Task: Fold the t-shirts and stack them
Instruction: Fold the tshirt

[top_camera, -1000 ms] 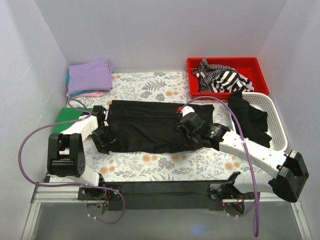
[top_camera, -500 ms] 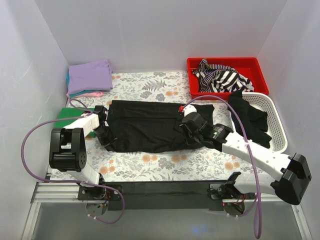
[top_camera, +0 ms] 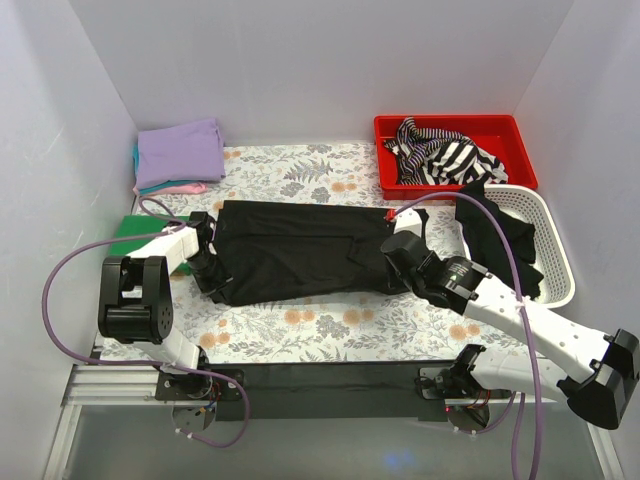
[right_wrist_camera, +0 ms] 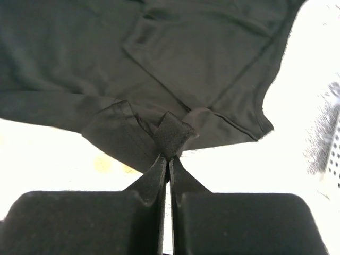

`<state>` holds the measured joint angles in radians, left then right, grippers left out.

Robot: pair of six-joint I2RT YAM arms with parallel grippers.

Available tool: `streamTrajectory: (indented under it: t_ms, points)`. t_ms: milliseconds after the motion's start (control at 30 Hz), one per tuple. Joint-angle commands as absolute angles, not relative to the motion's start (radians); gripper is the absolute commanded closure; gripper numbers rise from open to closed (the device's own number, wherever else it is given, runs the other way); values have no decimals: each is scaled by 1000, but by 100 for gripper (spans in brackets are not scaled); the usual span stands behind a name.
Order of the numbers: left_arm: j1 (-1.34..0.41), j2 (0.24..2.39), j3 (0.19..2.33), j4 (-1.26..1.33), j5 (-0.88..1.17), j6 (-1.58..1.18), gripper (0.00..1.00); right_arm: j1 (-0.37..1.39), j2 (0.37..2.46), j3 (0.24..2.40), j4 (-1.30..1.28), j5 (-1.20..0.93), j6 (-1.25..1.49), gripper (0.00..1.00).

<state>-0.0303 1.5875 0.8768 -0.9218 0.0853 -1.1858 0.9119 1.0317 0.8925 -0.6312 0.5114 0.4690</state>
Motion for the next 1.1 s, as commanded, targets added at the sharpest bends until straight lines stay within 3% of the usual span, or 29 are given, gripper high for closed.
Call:
streamTrajectory:
  t_ms: [0,267,600,1067]
  points:
    - [-35,1558,930,-956,35,-1172,100,911,1026,887,-676,612,546,97]
    - [-26,1601,1037,-994,-67,-1146,100,894,1051,874,-730,730,609,99]
    - [-18,1672,1170,-959,-35,-1108,100,842,1103,865,-736,788,623,99]
    - [-17,1821,1345,-902,-8,-1072,100,793,1223,940,-509,822,453,99]
